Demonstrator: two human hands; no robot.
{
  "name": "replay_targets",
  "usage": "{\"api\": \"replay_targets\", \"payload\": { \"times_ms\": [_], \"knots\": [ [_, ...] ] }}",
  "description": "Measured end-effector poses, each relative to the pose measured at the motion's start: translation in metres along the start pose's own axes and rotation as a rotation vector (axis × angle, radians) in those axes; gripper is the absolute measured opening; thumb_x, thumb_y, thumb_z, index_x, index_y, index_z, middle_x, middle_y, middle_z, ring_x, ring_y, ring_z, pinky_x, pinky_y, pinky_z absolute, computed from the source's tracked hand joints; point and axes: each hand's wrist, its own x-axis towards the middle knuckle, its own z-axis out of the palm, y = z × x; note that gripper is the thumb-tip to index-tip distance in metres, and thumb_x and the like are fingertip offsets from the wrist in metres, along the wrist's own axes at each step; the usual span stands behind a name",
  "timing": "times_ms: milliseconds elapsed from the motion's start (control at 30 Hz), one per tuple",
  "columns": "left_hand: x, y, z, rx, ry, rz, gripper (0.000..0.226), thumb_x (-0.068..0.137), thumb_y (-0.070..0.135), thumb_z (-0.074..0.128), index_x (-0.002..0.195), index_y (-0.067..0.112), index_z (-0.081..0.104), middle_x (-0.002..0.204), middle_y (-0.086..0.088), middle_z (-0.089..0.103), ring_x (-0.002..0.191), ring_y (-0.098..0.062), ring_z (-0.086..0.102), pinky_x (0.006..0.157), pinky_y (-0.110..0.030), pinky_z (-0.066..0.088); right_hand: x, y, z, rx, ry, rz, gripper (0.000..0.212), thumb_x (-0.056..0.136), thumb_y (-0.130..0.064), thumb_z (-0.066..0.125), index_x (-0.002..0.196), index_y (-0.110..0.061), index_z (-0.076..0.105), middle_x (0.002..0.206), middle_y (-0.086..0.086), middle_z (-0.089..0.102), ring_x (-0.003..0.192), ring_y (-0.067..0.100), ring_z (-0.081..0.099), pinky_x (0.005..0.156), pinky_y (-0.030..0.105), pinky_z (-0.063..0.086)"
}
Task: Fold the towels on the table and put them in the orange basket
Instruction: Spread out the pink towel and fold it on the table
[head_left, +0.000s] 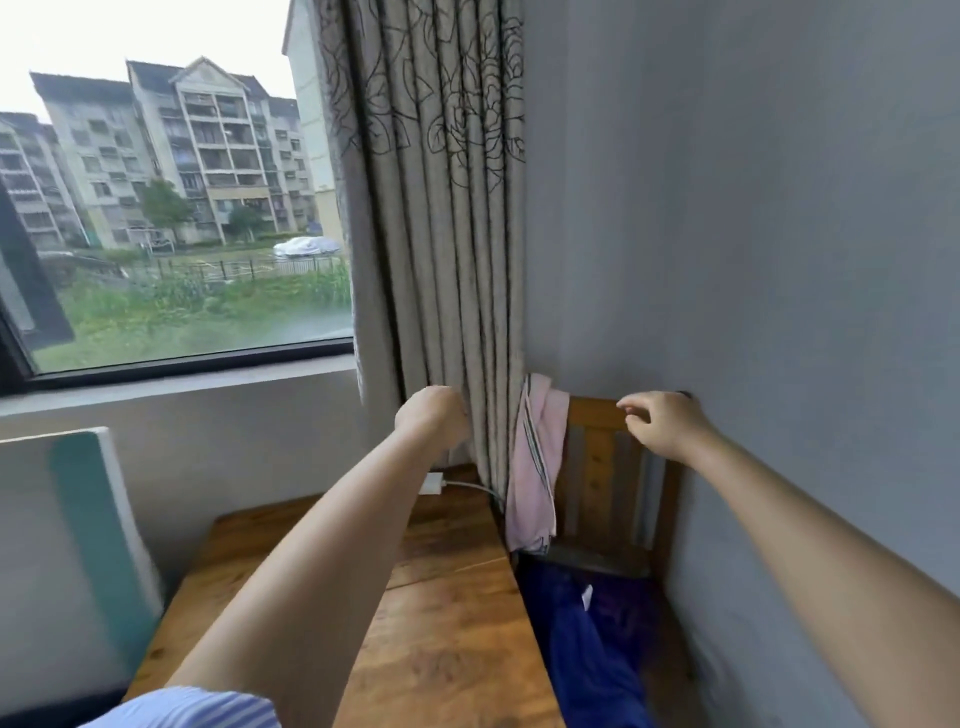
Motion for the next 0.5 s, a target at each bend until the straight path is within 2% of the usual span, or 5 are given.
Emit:
{"api": "replay_targets", "payload": {
  "times_ms": [133, 267, 367, 433, 500],
  "knots": [
    [0.06, 0.01, 0.004, 0.047, 0.014, 0.069, 0.02, 0.087, 0.009, 0.041, 0.085, 0.009, 0.061, 0.087, -0.006, 0.052, 0.079, -0.024, 0.049, 0.063, -0.027, 0.04, 0.048, 0.018, 0.013, -0.005, -0.017, 0.04, 0.033, 0.09, -0.013, 0.046, 0.121, -0.012, 0.057, 0.127, 0.01, 0.059, 0.117, 0.023, 0.054, 0.095, 0.026, 0.04],
    [0.124, 0.018, 0.012, 0.071, -0.003, 0.113, 0.02, 0.085, 0.005, 0.041, 0.082, 0.011, 0.06, 0.085, -0.005, 0.051, 0.081, -0.026, 0.052, 0.052, -0.023, 0.037, 0.107, 0.021, 0.02, -0.018, -0.03, 0.055, 0.034, 0.092, -0.012, 0.043, 0.124, -0.009, 0.054, 0.13, 0.011, 0.056, 0.119, 0.025, 0.052, 0.098, 0.03, 0.039],
    [0.171, 0.023, 0.025, 0.067, -0.034, 0.125, 0.02, 0.085, 0.003, 0.038, 0.072, 0.009, 0.052, 0.084, -0.006, 0.052, 0.076, -0.023, 0.048, 0.045, -0.022, 0.03, 0.143, 0.022, 0.029, -0.024, -0.037, 0.058, 0.034, 0.093, -0.013, 0.042, 0.125, -0.01, 0.053, 0.132, 0.011, 0.054, 0.121, 0.026, 0.05, 0.099, 0.031, 0.039],
    [0.197, 0.028, 0.037, 0.073, -0.053, 0.136, 0.02, 0.086, 0.003, 0.037, 0.077, 0.01, 0.054, 0.089, -0.007, 0.056, 0.076, -0.023, 0.049, 0.046, -0.024, 0.032, 0.162, 0.026, 0.04, -0.017, -0.061, 0.068, 0.035, 0.094, -0.014, 0.041, 0.126, -0.01, 0.052, 0.134, 0.01, 0.052, 0.122, 0.026, 0.048, 0.1, 0.031, 0.038],
    [0.227, 0.032, 0.057, 0.068, -0.079, 0.157, 0.022, 0.087, 0.007, 0.038, 0.088, 0.011, 0.06, 0.099, -0.007, 0.06, 0.083, -0.024, 0.054, 0.056, -0.026, 0.039, 0.188, 0.035, 0.054, -0.016, -0.085, 0.081, 0.034, 0.094, -0.014, 0.041, 0.126, -0.009, 0.052, 0.135, 0.01, 0.051, 0.123, 0.025, 0.048, 0.101, 0.031, 0.037]
  ]
}}
